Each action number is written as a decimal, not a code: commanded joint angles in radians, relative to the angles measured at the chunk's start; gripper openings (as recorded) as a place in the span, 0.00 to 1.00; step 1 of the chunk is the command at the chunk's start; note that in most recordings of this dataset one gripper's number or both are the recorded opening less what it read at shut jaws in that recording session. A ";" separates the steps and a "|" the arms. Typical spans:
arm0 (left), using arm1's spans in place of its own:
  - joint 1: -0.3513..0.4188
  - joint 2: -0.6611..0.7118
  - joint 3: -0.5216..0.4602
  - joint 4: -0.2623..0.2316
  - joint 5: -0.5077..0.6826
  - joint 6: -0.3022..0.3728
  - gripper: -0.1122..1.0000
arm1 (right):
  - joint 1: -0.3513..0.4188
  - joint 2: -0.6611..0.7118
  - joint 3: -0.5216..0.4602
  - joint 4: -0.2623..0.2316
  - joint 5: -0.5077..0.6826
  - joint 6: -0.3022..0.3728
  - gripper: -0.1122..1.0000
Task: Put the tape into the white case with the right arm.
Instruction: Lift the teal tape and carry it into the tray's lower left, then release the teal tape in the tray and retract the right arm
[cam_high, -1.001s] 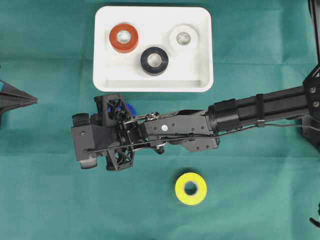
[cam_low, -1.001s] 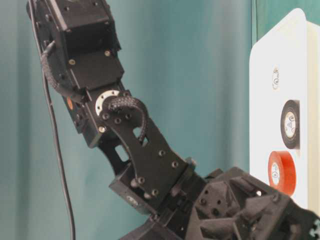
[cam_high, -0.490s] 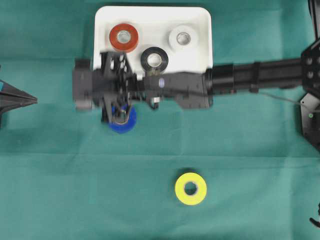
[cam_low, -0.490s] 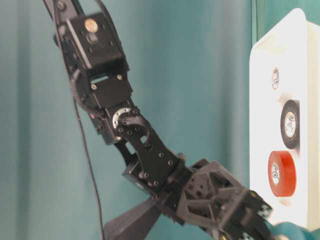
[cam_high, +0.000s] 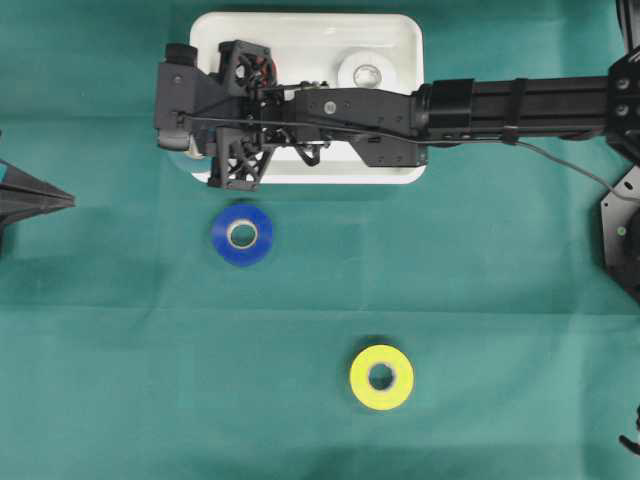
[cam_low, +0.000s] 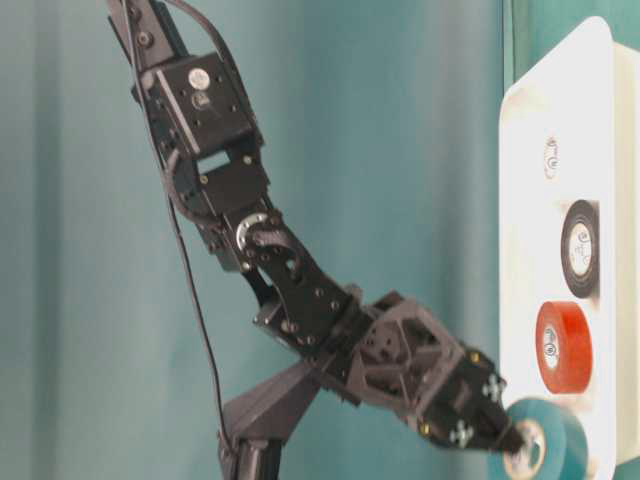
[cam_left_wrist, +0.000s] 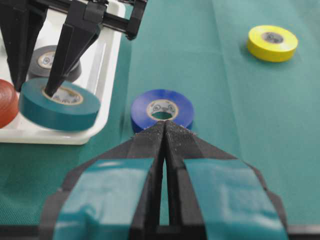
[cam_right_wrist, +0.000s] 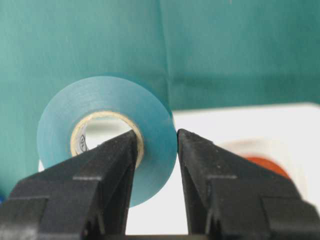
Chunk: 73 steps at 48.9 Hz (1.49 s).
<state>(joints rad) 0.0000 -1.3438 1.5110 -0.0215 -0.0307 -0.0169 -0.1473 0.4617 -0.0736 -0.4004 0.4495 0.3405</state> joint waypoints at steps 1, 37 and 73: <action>0.002 0.006 -0.014 -0.002 -0.003 0.000 0.10 | -0.012 -0.084 0.015 -0.003 0.020 0.003 0.10; 0.002 0.006 -0.012 -0.002 -0.003 0.000 0.10 | -0.031 -0.167 0.187 -0.003 -0.034 -0.008 0.10; 0.002 0.006 -0.012 -0.002 -0.003 0.000 0.10 | -0.041 -0.189 0.206 -0.003 -0.041 -0.006 0.67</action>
<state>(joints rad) 0.0015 -1.3438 1.5110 -0.0215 -0.0291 -0.0169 -0.1902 0.3329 0.1335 -0.4004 0.4034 0.3344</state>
